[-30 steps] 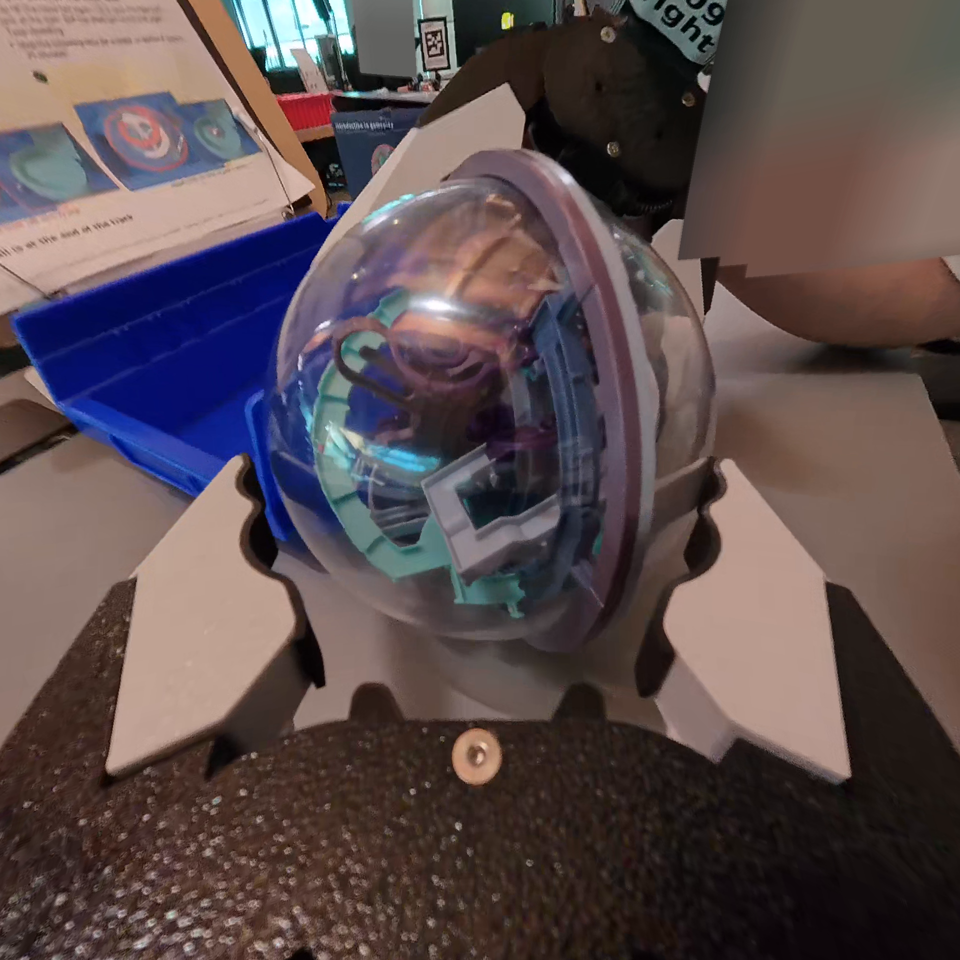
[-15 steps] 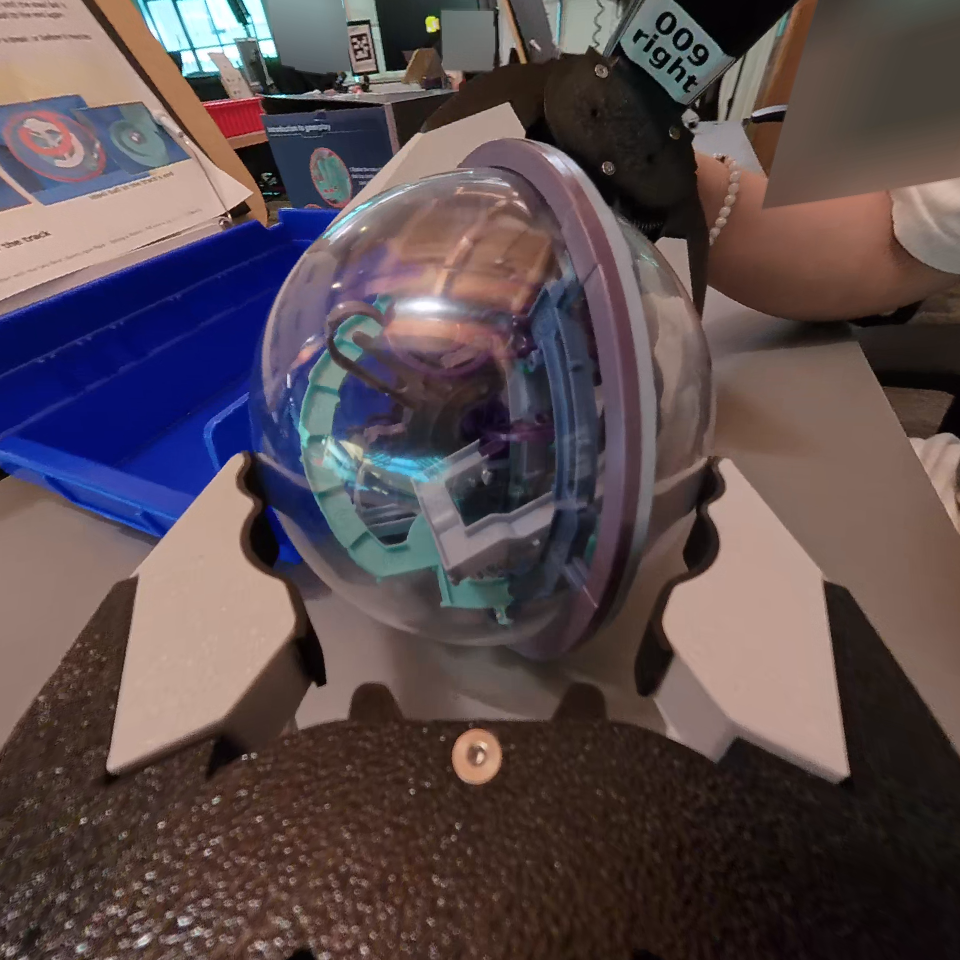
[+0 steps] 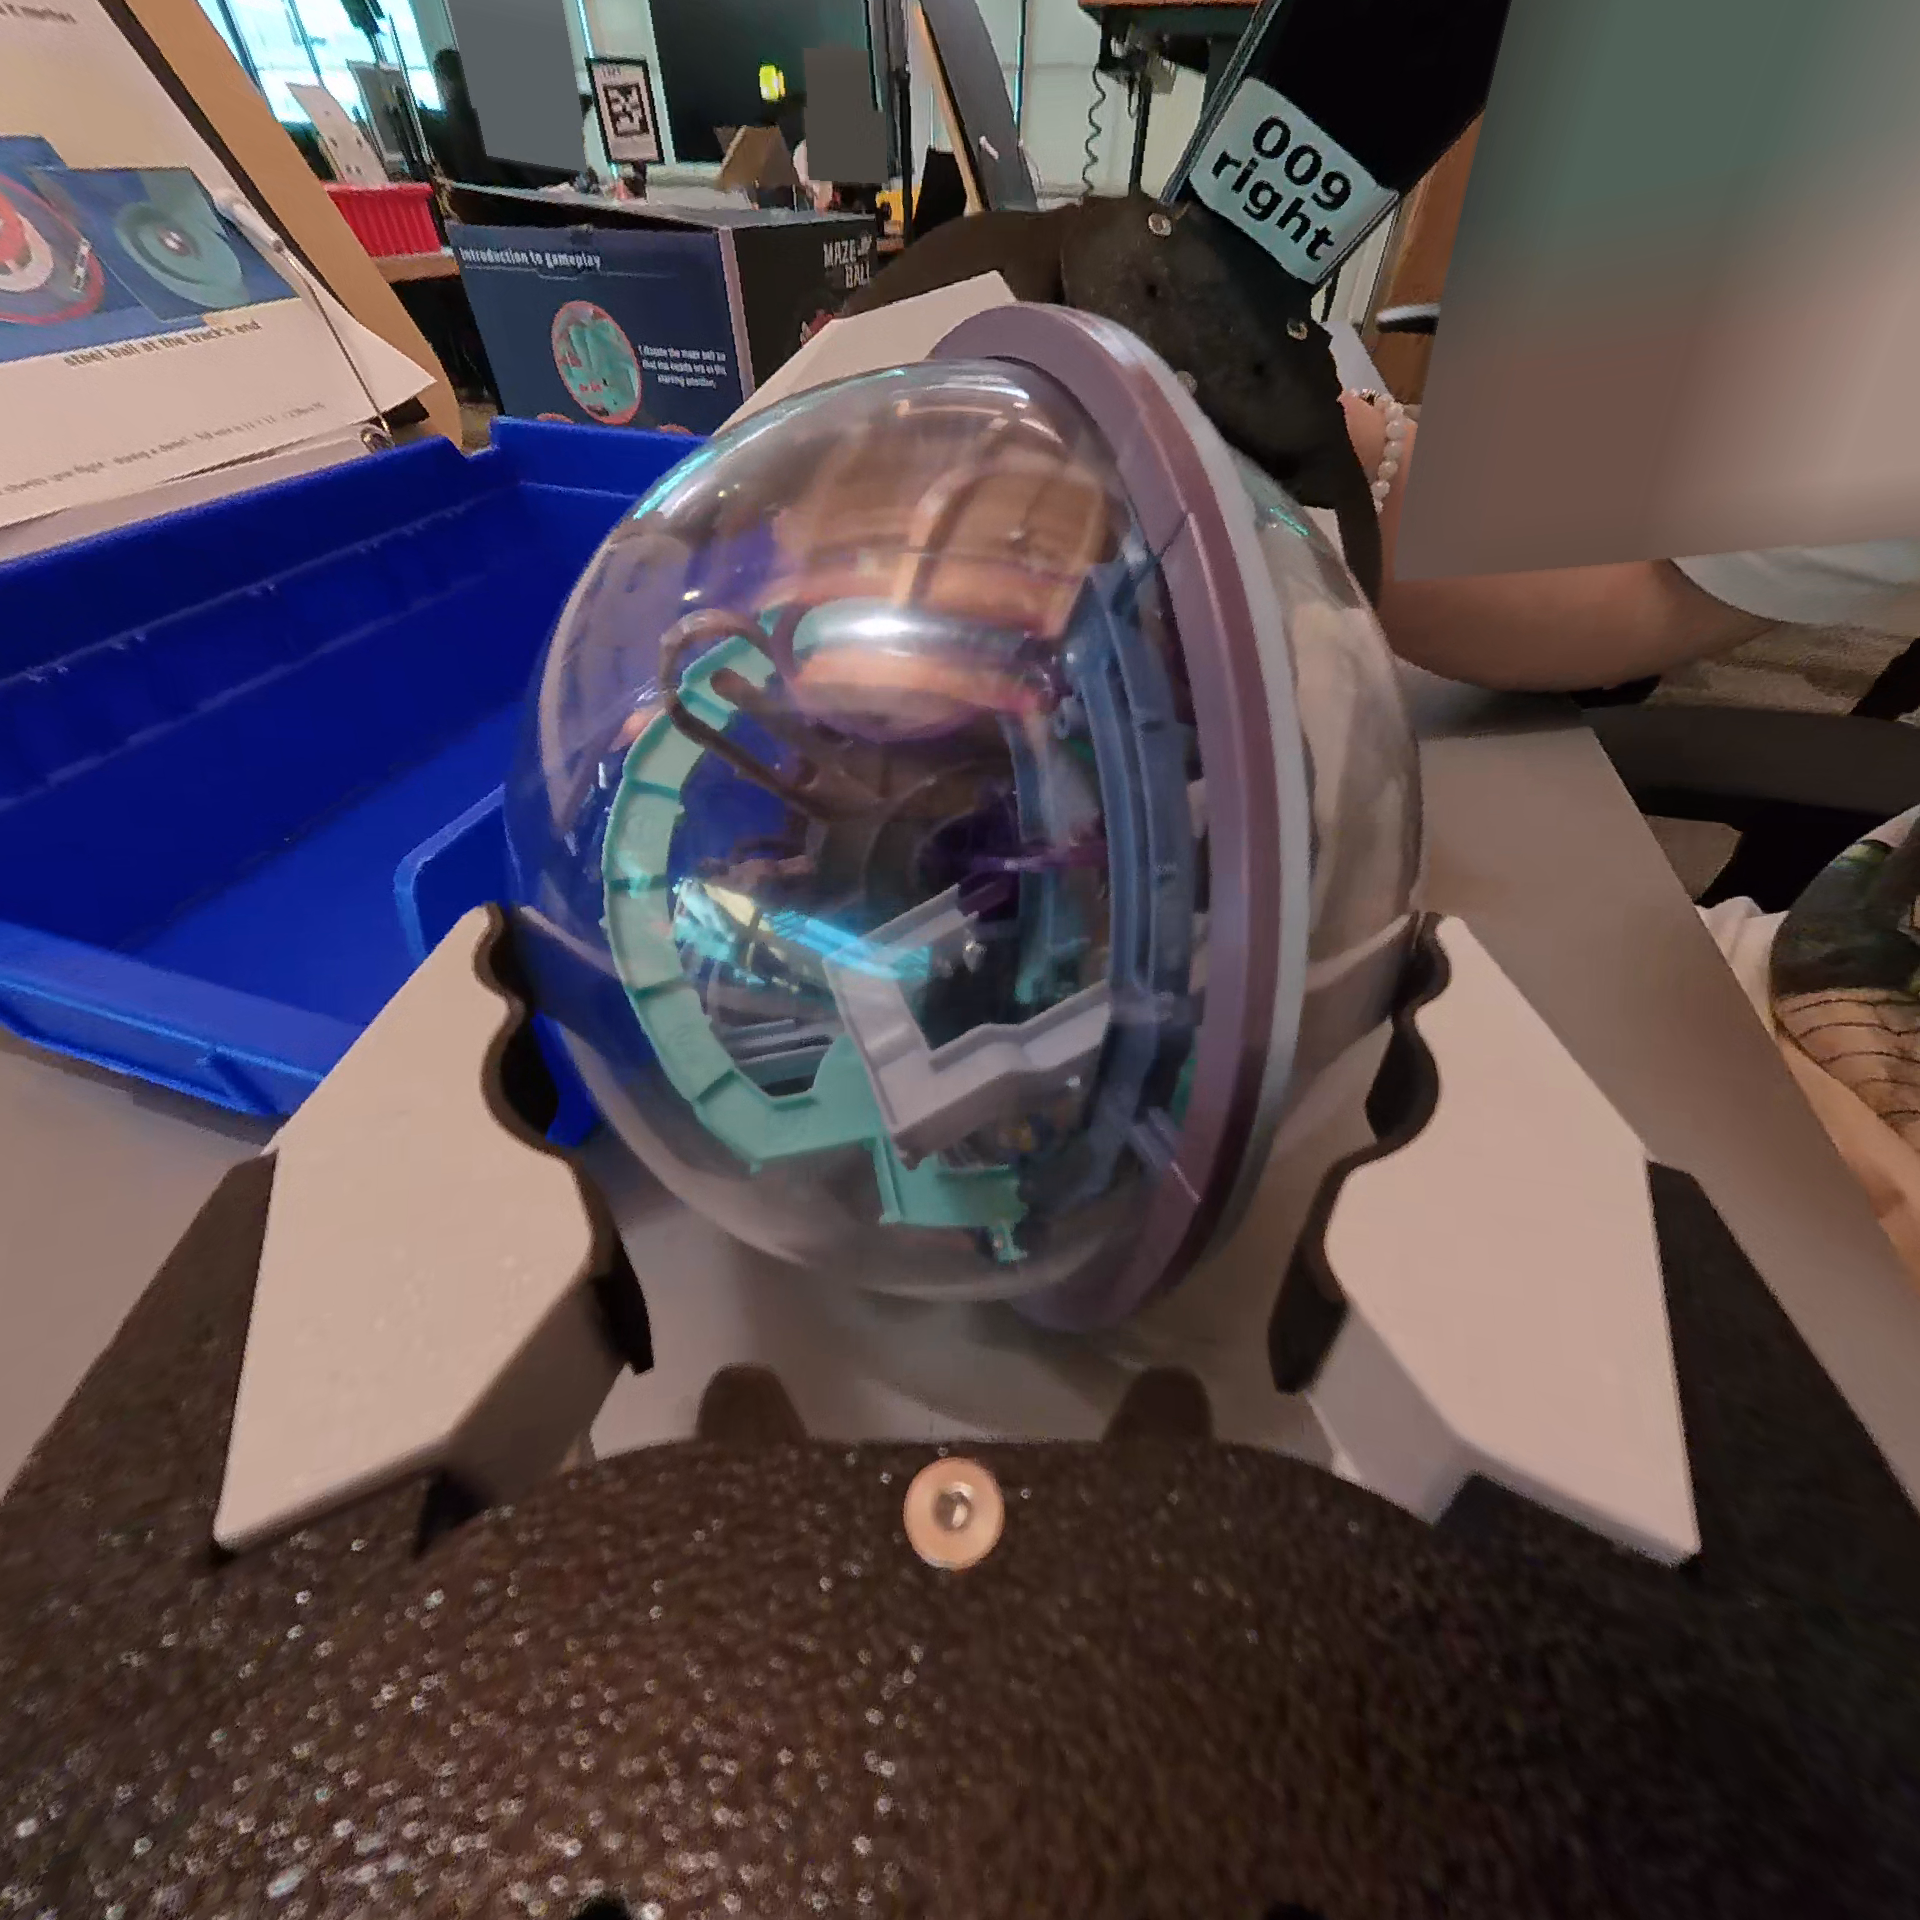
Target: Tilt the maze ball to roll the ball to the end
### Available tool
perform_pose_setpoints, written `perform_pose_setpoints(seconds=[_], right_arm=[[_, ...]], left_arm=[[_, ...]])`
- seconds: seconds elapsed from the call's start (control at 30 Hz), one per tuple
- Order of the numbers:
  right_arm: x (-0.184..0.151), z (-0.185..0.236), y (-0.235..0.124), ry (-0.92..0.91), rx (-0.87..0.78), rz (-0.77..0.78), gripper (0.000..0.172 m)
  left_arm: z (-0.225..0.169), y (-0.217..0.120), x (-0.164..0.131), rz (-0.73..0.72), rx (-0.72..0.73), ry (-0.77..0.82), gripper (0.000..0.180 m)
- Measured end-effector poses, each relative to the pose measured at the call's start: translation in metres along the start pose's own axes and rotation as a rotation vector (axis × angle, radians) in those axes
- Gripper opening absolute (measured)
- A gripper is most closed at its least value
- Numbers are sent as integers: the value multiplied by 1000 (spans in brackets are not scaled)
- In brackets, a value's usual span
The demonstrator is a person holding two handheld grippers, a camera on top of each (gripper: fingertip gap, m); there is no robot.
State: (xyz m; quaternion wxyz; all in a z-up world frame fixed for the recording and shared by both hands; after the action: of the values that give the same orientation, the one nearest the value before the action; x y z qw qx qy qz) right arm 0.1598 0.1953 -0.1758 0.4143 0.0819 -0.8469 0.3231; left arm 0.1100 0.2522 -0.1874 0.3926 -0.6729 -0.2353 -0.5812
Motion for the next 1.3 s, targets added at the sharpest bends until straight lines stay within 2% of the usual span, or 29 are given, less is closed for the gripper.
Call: perform_pose_setpoints(seconds=[0.23, 0.63, 0.87, 1.3], right_arm=[[4, 0, 2, -5, -2, -16, 155], [4, 6, -6, -105, 11, 22, 147], [-4, 9, -5, -132, 9, 45, 155], [-7, 23, -9, -247, -99, 63, 155]], left_arm=[[1, -3, -2, -48, -19, 2, 155], [-5, -4, -4, -34, -23, 95, 155], [-9, 3, 0, 1, -7, 154, 155], [-20, 6, -4, 79, 38, 302, 155]])
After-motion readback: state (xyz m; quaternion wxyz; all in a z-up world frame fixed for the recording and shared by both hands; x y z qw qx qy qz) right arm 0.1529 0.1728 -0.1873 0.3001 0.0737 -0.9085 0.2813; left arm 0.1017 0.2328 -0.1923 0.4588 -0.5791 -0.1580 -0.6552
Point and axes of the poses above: each gripper's, where its closed fingertips meet, y out along the fingers, x out of its top, z = x × y across the jaws, the point moved 4 cm from there along -y, back along the fingers, and after that the axes turned 4 degrees about z, right-handed, at the moved point
